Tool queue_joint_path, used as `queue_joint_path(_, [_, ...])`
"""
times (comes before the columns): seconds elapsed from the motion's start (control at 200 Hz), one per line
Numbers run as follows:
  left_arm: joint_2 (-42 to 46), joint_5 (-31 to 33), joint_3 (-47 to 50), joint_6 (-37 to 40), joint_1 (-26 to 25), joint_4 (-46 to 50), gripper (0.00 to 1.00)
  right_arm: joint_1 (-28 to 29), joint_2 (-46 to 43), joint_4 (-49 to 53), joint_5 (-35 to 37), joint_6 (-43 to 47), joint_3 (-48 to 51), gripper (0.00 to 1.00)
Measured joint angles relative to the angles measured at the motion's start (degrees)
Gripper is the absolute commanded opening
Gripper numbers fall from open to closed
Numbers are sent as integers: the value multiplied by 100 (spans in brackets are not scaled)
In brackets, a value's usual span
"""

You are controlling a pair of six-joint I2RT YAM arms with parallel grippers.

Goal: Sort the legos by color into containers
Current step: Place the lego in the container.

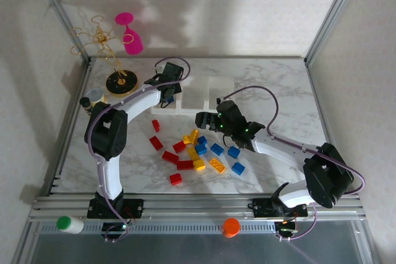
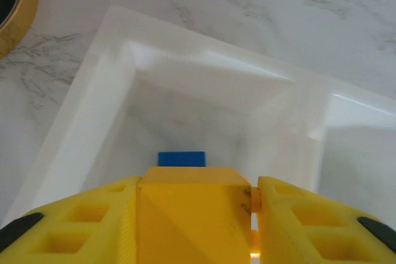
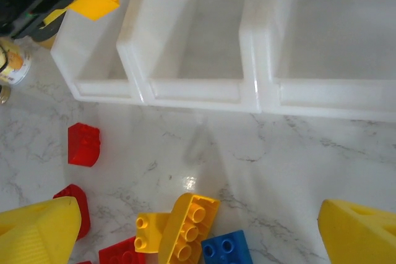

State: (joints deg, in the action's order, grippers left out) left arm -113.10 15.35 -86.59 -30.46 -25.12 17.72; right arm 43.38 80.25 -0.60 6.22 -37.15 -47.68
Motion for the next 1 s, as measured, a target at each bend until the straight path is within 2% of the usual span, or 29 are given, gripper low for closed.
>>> queue_joint_path(0.29, [-39,-236,-236,-103,-503,-98,47,-269,-251,48,131,-125,162,99])
queue_joint_path(0.36, [-249,-236,-562,-101,-599,-90,51,-304,-317,81,129,-144,234,98])
queue_joint_path(0.441, [-490,-256,-874,-96,-667,-90,64,-310,-382,118,129,-146,271,99])
queue_joint_path(0.486, [-575,-278,-970,-48,-673,-63,67,-310,-428,142,129,-146,284,98])
queue_joint_path(0.711, [-619,-352,-1047,-59,-667,142,69,-367,-699,219,166,-109,289,98])
queue_joint_path(0.821, [-269,-457,-688,-59,-699,129,68,-452,-809,323,146,-101,293,99])
queue_joint_path(1.001, [1023,-693,518,-59,-927,39,66,-457,-938,538,-66,-83,470,99])
